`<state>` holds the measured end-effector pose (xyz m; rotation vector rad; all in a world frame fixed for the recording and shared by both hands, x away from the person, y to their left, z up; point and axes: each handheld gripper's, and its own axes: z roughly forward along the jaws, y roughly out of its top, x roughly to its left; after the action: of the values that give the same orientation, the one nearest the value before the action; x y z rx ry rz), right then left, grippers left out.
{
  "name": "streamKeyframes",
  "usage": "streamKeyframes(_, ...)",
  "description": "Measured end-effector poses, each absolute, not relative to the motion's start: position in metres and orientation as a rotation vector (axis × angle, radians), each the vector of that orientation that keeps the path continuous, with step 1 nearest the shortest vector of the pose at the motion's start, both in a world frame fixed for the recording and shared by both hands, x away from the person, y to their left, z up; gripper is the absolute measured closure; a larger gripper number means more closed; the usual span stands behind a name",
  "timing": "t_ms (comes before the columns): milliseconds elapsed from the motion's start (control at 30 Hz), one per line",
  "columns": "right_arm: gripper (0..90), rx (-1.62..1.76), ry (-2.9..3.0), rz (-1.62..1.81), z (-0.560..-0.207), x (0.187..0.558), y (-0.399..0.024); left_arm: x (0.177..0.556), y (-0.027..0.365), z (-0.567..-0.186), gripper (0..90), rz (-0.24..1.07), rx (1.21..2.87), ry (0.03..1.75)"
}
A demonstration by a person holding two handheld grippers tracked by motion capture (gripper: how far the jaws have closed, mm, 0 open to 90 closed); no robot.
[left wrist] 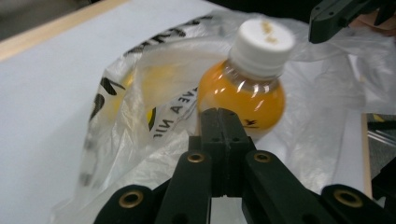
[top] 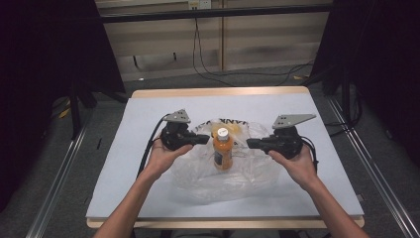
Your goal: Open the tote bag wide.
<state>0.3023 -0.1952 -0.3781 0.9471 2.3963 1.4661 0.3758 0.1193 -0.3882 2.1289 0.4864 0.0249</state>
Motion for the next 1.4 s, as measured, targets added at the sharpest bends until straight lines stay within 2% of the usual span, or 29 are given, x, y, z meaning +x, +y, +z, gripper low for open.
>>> streamKeyframes(200,90.0,0.964,2.517,1.400,-0.404,0.320,-0.178,0.384,0.110,-0.404,90.0,0.022,2.205,0.504)
streamKeyframes(233,90.0,0.981,2.572,1.344,-0.418,0.326,-0.177,0.386,0.107,-0.408,90.0,0.028,2.241,0.510)
streamKeyframes(567,90.0,1.021,2.723,1.102,-0.464,0.347,-0.178,0.409,0.110,-0.446,90.0,0.009,2.346,0.595)
streamKeyframes(667,90.0,1.071,2.750,1.013,-0.473,0.355,-0.184,0.413,0.111,-0.460,90.0,0.040,2.362,0.649)
streamKeyframes(733,90.0,1.087,2.742,1.074,-0.476,0.359,-0.190,0.414,0.112,-0.468,90.0,0.039,2.383,0.668)
streamKeyframes(767,90.0,1.073,2.730,1.053,-0.475,0.360,-0.191,0.417,0.116,-0.468,90.0,0.059,2.455,0.606)
streamKeyframes(800,90.0,1.065,2.731,1.030,-0.474,0.360,-0.192,0.416,0.115,-0.470,90.0,0.052,2.399,0.661)
streamKeyframes(967,90.0,1.106,2.722,0.965,-0.471,0.368,-0.200,0.422,0.118,-0.472,90.0,0.019,2.347,0.723)
streamKeyframes(1200,90.0,1.244,2.648,1.078,-0.478,0.397,-0.230,0.437,0.131,-0.475,90.0,0.058,2.331,0.747)
streamKeyframes(1400,90.0,1.305,2.578,1.082,-0.479,0.402,-0.248,0.438,0.136,-0.475,90.0,0.072,2.328,0.768)
